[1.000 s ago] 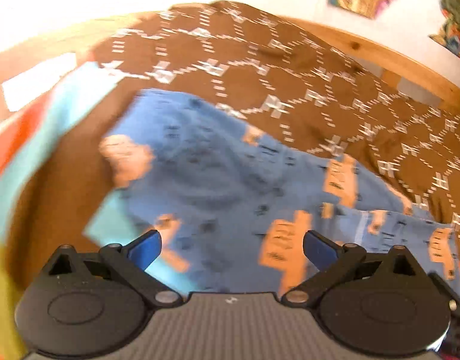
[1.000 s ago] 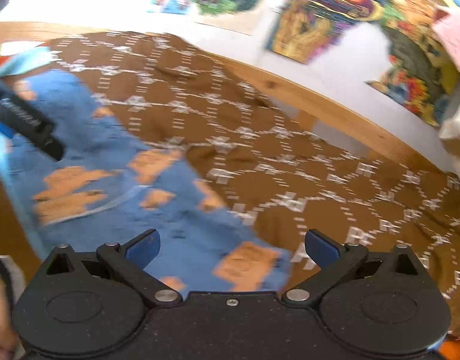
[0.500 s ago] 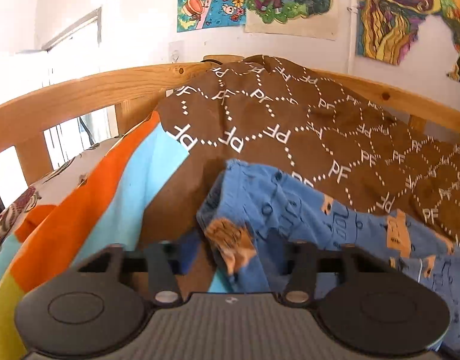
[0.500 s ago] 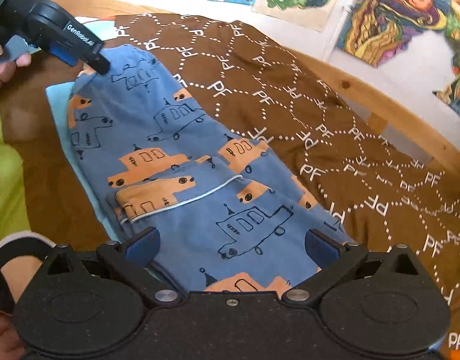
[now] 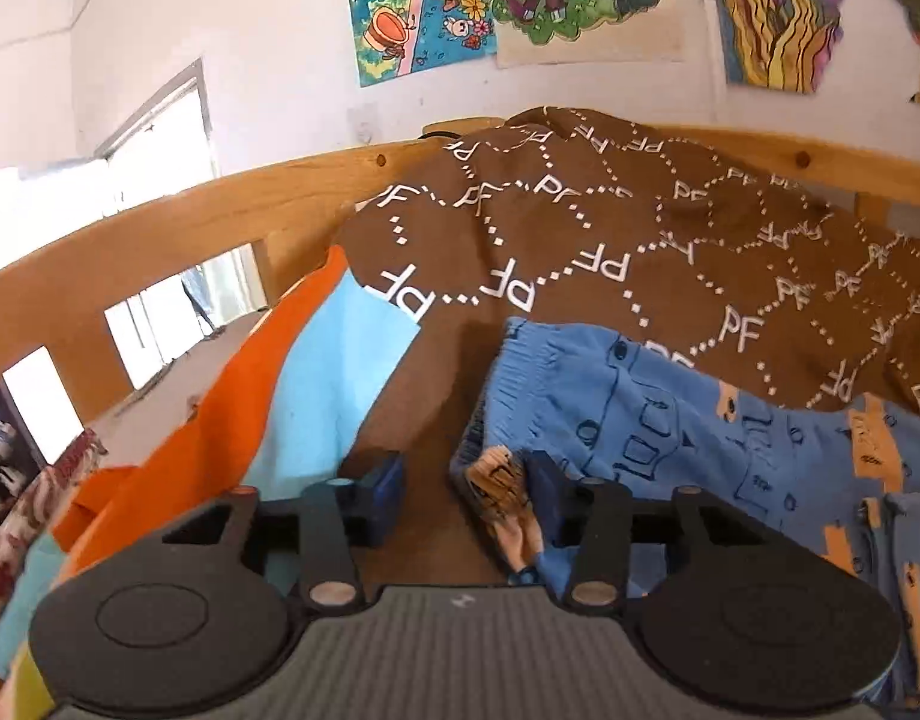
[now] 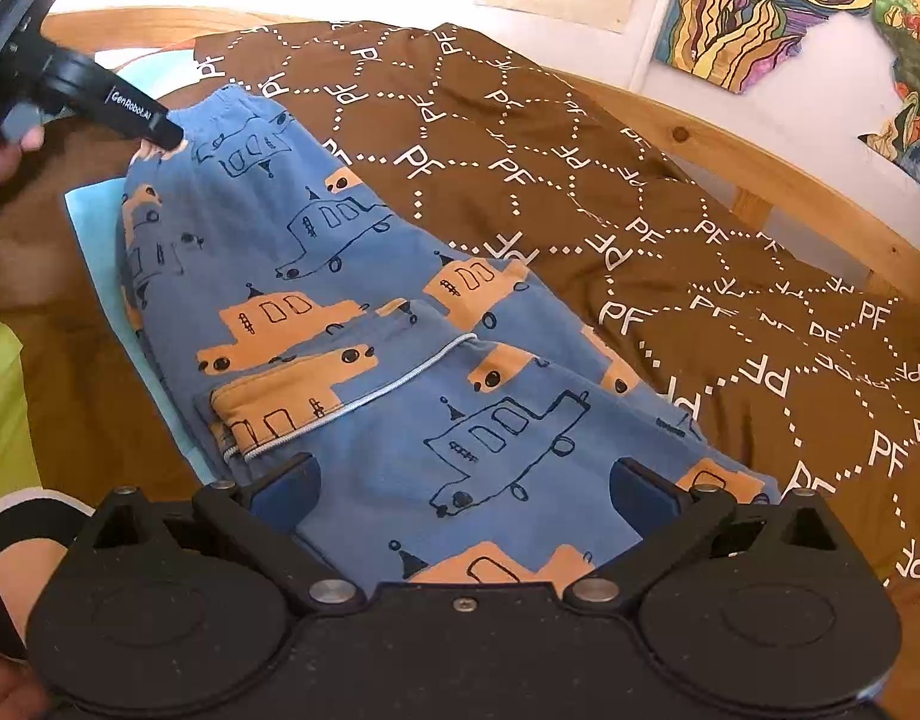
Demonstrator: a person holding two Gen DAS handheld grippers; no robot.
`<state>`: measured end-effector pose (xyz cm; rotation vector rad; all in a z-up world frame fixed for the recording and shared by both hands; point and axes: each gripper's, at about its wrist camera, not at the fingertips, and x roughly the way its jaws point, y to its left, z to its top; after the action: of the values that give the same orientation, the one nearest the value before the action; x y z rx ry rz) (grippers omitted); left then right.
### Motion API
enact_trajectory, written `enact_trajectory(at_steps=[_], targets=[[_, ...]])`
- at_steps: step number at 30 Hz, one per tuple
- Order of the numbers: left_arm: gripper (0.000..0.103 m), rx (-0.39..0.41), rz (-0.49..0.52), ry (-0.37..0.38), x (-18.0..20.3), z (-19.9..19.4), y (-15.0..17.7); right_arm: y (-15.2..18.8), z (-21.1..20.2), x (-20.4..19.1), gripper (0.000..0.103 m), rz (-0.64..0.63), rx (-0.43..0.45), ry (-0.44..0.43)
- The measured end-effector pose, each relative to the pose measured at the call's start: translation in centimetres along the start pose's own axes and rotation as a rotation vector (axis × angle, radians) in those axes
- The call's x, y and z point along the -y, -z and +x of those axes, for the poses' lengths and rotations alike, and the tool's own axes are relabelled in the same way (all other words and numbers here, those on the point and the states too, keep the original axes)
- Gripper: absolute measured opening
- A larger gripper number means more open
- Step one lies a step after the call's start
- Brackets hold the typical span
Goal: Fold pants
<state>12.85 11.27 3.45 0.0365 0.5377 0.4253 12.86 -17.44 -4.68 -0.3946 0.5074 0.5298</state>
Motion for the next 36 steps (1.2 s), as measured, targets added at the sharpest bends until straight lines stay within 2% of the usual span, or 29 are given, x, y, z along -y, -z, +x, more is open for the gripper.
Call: enact_trajectory(at_steps=[6, 15, 17, 18, 24, 29, 36], targets=[[0.056, -0.033, -0.008, 0.065, -0.4, 0.9, -0.1, 0.0, 0.1, 0.1, 0.102, 0.006, -0.004, -0.004], [0.056, -0.050, -0.081, 0.087, -0.7, 0.9, -0.6, 0.0, 0.1, 0.1, 0.102, 0.010, -0.006, -0.007], [0.049, -0.056, -0.076, 0.088, -0.5, 0.8, -0.7, 0.0, 0.1, 0.2, 0.102, 0.012, -0.006, -0.008], [0.037, -0.060, -0.069, 0.089, -0.4, 0.8, -0.8, 0.0, 0.1, 0.2, 0.102, 0.011, -0.006, -0.007], [0.020, -0.071, -0.086, 0.061, 0.3, 0.3, -1.1, 0.0, 0.2, 0.1, 0.102, 0.005, -0.006, -0.005], [0.016, -0.019, -0.034, 0.034, 2.0, -1.3, -1.4, 0.0, 0.2, 0.1, 0.102, 0.008, -0.007, -0.007], [0.016, 0.122, 0.072, 0.158, 5.5, -6.2, -2.8, -0.5, -0.6, 0.9, 0.102, -0.023, 0.024, 0.046]])
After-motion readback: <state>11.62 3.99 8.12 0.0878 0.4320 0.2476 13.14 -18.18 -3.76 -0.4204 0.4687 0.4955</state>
